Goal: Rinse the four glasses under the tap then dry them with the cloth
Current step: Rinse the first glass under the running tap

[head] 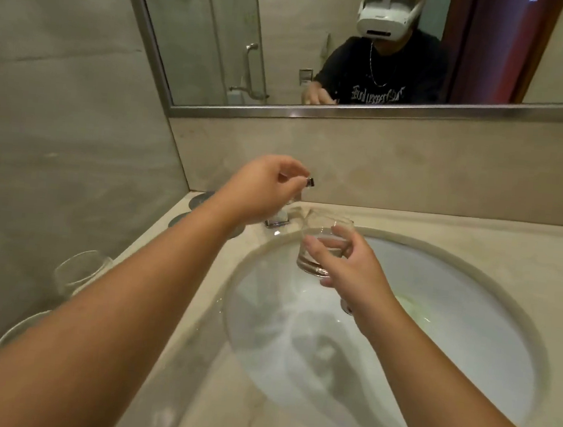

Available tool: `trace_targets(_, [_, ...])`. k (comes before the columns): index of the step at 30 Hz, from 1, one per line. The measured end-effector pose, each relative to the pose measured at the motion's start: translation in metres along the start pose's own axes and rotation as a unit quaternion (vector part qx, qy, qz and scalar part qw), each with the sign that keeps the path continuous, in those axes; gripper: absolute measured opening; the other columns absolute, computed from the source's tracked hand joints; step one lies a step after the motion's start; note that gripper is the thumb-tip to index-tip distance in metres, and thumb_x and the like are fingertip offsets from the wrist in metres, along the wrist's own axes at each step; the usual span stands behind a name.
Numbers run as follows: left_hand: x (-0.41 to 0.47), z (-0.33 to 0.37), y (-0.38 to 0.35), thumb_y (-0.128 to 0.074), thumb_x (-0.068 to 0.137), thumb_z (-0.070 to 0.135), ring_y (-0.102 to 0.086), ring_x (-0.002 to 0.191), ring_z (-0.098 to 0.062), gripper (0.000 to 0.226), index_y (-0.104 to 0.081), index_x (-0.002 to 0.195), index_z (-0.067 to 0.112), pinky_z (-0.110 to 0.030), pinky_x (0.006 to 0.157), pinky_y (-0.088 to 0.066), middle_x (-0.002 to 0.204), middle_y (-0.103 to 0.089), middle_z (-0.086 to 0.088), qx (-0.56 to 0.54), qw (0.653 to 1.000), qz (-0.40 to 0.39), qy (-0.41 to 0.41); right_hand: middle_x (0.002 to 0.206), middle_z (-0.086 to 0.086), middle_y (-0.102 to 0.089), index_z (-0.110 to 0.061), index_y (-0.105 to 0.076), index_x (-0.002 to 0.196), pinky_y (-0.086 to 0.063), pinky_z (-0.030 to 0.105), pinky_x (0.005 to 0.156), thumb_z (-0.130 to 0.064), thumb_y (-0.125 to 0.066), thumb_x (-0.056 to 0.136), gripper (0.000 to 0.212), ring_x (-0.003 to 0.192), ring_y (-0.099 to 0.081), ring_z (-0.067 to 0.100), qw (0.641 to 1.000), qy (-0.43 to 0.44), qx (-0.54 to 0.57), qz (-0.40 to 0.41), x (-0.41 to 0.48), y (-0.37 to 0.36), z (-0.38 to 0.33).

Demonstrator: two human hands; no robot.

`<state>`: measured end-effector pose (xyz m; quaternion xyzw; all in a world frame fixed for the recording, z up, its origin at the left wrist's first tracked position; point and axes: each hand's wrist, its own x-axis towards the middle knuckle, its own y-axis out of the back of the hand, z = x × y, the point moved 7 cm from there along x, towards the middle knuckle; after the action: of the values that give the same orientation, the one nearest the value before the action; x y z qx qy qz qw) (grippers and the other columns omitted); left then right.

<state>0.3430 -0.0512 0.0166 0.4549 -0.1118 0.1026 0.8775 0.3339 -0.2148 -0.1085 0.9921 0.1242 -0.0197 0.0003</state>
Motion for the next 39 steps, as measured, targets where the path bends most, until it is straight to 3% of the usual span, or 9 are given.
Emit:
trace_targets(2, [0.026,-0.006,-0.01,-0.062,0.104,0.025,-0.064,0.076,0.009,0.024,-0.075,0.124,0.02,0.001,0.057,-0.042,0.099,-0.076,0.008,0.04,0.999,-0.021,0.001,0.12,-0.012,-0.072,-0.032,-0.056,0.133,-0.061,0.034,0.078,-0.047,-0.083,0.087,0.056,0.11,-0.071,0.013,0.999,-0.013,0.037,0.007,0.005,0.003,0.016])
trace_targets(5, [0.056,-0.011,-0.023,-0.062,0.104,0.023,-0.064,0.07,0.002,0.027,-0.073,0.129,0.019,0.002,0.051,-0.038,0.103,-0.075,0.004,0.092,0.994,-0.051,-0.004,0.12,-0.012,-0.071,-0.034,-0.056,0.134,-0.059,0.041,0.092,-0.05,-0.082,0.086,0.056,0.11,-0.069,0.009,0.999,-0.033,0.039,0.009,0.012,0.007,0.034])
trace_targets(8, [0.075,-0.012,-0.031,-0.064,0.102,0.02,-0.064,0.073,-0.007,0.028,-0.075,0.128,0.019,0.001,0.052,-0.036,0.104,-0.073,0.003,0.131,0.988,-0.087,-0.002,0.118,-0.011,-0.07,-0.03,-0.057,0.135,-0.056,0.033,0.084,-0.058,-0.079,0.078,0.067,0.105,-0.069,0.006,0.997,-0.045,0.067,0.0,0.016,0.01,0.036])
trace_targets(13, [0.096,-0.014,-0.039,-0.071,0.098,0.023,-0.061,0.082,-0.011,0.023,-0.079,0.119,0.026,-0.023,0.081,-0.043,0.097,-0.071,0.005,0.199,0.971,-0.131,0.005,0.115,-0.013,-0.071,-0.032,-0.058,0.133,-0.043,0.023,0.068,-0.053,-0.075,0.091,0.05,0.092,-0.065,0.011,0.994,-0.073,0.084,-0.011,0.023,0.015,0.042])
trace_targets(18, [0.102,-0.015,-0.04,-0.073,0.098,0.02,-0.058,0.072,-0.006,0.019,-0.082,0.114,0.024,-0.02,0.079,-0.04,0.089,-0.072,0.006,0.206,0.971,-0.118,-0.014,0.118,-0.01,-0.073,-0.029,-0.061,0.134,-0.048,0.03,0.071,-0.069,-0.085,0.071,0.079,0.102,-0.071,0.017,0.992,-0.084,0.098,0.001,0.025,0.014,0.046])
trace_targets(21, [0.106,-0.016,-0.041,-0.073,0.097,0.018,-0.056,0.066,0.001,0.017,-0.083,0.111,0.022,-0.02,0.07,-0.041,0.084,-0.071,0.007,0.205,0.972,-0.115,-0.021,0.119,-0.008,-0.073,-0.028,-0.061,0.134,-0.049,0.032,0.072,-0.066,-0.078,0.067,0.079,0.098,-0.071,0.018,0.992,-0.083,0.099,-0.003,0.027,0.013,0.049])
trace_targets(24, [0.111,-0.019,-0.042,-0.074,0.097,0.017,-0.054,0.063,0.005,0.015,-0.083,0.108,0.021,-0.006,0.056,-0.036,0.074,-0.068,0.014,0.194,0.974,-0.113,-0.023,0.12,-0.005,-0.072,-0.029,-0.06,0.132,-0.05,0.033,0.072,-0.065,-0.078,0.066,0.077,0.094,-0.069,0.017,0.992,-0.079,0.096,-0.009,0.028,0.012,0.051])
trace_targets(33, [0.116,-0.02,-0.048,-0.073,0.097,0.017,-0.055,0.06,0.004,0.014,-0.083,0.105,0.022,-0.004,0.053,-0.034,0.069,-0.065,0.017,0.197,0.974,-0.111,-0.034,0.124,-0.001,-0.071,-0.033,-0.06,0.127,-0.052,0.035,0.073,-0.067,-0.078,0.065,0.073,0.092,-0.07,0.018,0.993,-0.076,0.086,-0.01,0.029,0.012,0.055])
trace_targets(39, [0.117,-0.018,-0.049,-0.073,0.097,0.016,-0.055,0.061,0.003,0.014,-0.083,0.106,0.02,-0.015,0.059,-0.04,0.07,-0.066,0.016,0.199,0.973,-0.115,-0.031,0.125,0.0,-0.071,-0.034,-0.06,0.126,-0.052,0.034,0.072,-0.067,-0.078,0.065,0.071,0.093,-0.069,0.018,0.994,-0.075,0.079,-0.008,0.029,0.011,0.055])
